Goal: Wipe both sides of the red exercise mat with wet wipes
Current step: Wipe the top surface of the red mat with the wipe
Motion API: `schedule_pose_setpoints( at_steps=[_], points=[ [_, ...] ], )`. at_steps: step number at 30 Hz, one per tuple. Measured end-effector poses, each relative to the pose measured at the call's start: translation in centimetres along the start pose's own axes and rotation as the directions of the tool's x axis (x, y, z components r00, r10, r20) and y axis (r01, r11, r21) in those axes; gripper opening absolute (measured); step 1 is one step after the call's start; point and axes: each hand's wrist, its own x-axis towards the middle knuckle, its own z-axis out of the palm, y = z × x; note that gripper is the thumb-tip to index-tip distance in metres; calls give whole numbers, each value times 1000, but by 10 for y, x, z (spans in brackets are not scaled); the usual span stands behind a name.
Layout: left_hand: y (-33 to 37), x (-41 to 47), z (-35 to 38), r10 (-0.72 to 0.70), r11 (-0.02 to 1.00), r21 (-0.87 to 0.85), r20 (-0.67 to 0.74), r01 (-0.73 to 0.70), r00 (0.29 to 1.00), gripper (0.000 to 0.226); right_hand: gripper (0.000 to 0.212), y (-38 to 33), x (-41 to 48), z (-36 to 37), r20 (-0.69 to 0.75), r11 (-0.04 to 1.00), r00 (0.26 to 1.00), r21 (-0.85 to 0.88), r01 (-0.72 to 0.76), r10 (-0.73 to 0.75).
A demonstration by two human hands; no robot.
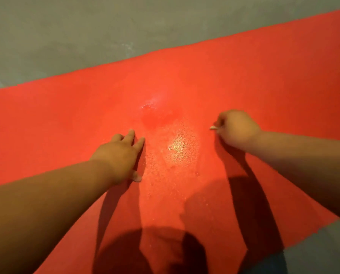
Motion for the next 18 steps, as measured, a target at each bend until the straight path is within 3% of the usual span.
schedule_pose_setpoints(
  at_steps=[2,4,7,9,11,13,16,18],
  points=[
    [-1,1,2,7,1000,17,-25,-6,1000,115,10,11,1,-1,-119,995,988,27,-92,95],
    [-2,2,4,2,1000,6,-29,-2,1000,114,10,-11,-20,17,-146,993,988,111,-41,57],
    [-1,3,6,-10,1000,-20,-22,10,1000,115,10,-45,-52,40,-115,971,990,214,106,-83],
    [-1,2,5,-11,1000,-12,-20,10,1000,115,14,-46,-54,43,-70,947,970,213,242,-232],
    [-2,1,5,-15,1000,-9,-31,14,999,115,15,-31,-50,39,-38,943,957,168,289,-287],
    [-2,2,7,-16,1000,-20,-47,15,999,115,14,-3,-41,31,-104,976,979,106,189,-178],
    [-2,2,9,-26,999,-31,-47,25,999,116,15,30,-25,16,-222,985,963,117,-129,153],
    [-1,1,9,-30,999,-41,-57,27,998,116,16,15,-25,19,-215,977,957,128,-170,194]
  ],
)
